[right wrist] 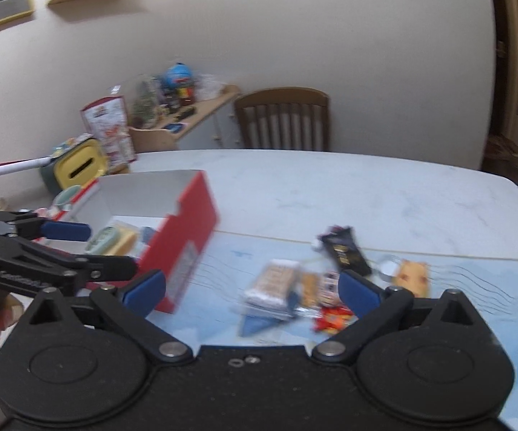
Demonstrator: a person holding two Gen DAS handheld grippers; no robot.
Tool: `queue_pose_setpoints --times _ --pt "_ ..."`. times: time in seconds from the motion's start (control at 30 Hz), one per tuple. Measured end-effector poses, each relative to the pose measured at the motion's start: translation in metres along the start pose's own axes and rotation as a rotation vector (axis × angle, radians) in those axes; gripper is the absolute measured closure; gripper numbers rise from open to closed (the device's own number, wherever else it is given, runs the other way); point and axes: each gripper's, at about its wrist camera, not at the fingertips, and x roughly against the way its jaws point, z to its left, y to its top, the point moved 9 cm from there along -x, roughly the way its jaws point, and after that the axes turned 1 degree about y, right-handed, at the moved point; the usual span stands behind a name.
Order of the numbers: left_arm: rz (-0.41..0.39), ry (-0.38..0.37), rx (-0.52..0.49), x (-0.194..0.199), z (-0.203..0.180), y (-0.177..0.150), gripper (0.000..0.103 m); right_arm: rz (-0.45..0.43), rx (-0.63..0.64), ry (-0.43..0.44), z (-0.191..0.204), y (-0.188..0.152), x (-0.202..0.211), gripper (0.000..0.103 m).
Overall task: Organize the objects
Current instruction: 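Move both open tools back over the remaining items on the table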
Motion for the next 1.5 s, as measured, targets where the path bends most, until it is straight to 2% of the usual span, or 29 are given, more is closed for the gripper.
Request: queue_pose_setpoints --times 0.1,0.2,0.4,0.57,1.03,1.3,1.5 --pt "-0.004 -0.044 0.008 -0.013 -0.017 0.001 0.001 0.009 -0.024 -0.038 -0.025 -0.006 0.003 0.001" --pt "0.004 -0.052 0.007 -0.030 -0.031 0.002 0.001 0.015 -0.043 -0.079 -0.050 -0.011 0.005 0.001" --pt "0.033 -0.002 -0.011 -0.072 -0.049 0.004 0.001 0.040 -0.080 -0.160 -0.098 -0.019 -0.001 0.001" --pt "0.058 0.035 -0.007 -0.106 -0.054 0.002 0.001 0.067 -0.090 -0.195 -0.125 -0.025 -0.015 0.001" --pt "0.111 0.117 -0.036 -0.168 -0.045 -0.009 0.001 0.146 -0.086 -0.228 -0.161 -0.035 -0.066 0.002" --pt "0.148 0.136 -0.042 -0.188 -0.038 -0.016 0.001 0.191 -0.114 -0.221 -0.172 -0.042 -0.093 0.008" --pt "0.174 0.124 -0.022 -0.198 -0.037 -0.021 0.001 0.213 -0.164 -0.211 -0.178 -0.045 -0.107 0.013"
